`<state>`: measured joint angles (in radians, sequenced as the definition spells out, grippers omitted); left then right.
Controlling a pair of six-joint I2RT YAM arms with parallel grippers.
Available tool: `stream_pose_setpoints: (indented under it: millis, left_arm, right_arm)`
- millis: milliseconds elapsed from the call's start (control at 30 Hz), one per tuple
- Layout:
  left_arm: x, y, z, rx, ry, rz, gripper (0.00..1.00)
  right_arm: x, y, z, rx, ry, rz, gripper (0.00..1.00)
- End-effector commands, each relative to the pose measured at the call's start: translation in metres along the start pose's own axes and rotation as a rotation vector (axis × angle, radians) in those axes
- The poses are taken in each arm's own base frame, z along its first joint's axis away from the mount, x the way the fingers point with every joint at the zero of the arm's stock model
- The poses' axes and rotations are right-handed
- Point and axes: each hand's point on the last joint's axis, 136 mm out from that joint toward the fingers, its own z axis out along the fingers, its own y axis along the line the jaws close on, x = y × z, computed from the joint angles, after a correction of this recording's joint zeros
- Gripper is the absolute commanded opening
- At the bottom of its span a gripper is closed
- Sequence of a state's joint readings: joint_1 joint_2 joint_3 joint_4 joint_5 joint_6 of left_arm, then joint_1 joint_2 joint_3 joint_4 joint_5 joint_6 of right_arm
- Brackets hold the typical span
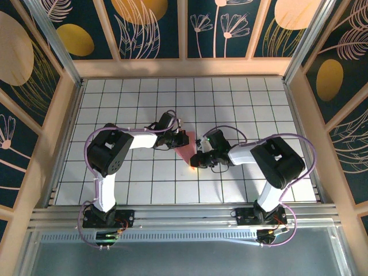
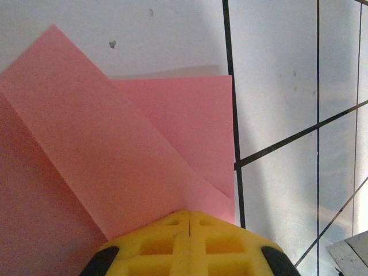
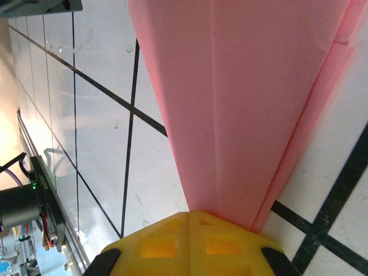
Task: Fold a paper plane with a square sheet of paper (fold left side to right side)
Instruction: Fourth fold the wing at the center of the table.
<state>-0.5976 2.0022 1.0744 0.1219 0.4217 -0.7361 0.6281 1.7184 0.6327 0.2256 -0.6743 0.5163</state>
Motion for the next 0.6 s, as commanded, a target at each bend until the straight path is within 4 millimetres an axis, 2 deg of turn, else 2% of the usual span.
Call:
stream_pose_setpoints:
  millis: [0,567]
  left_arm:
    - [0.016,0.051,0.005,-0.161,0.035,-0.083,0.00]
    - [0.016,0.053,0.004,-0.163,0.033,-0.086,0.00]
  right_arm:
    - [0.064,-0.019,0.003,0.057,0.195,0.139,0.00]
    - [0.074,-0.026,-0.001,0.092,0.196,0.160,0.00]
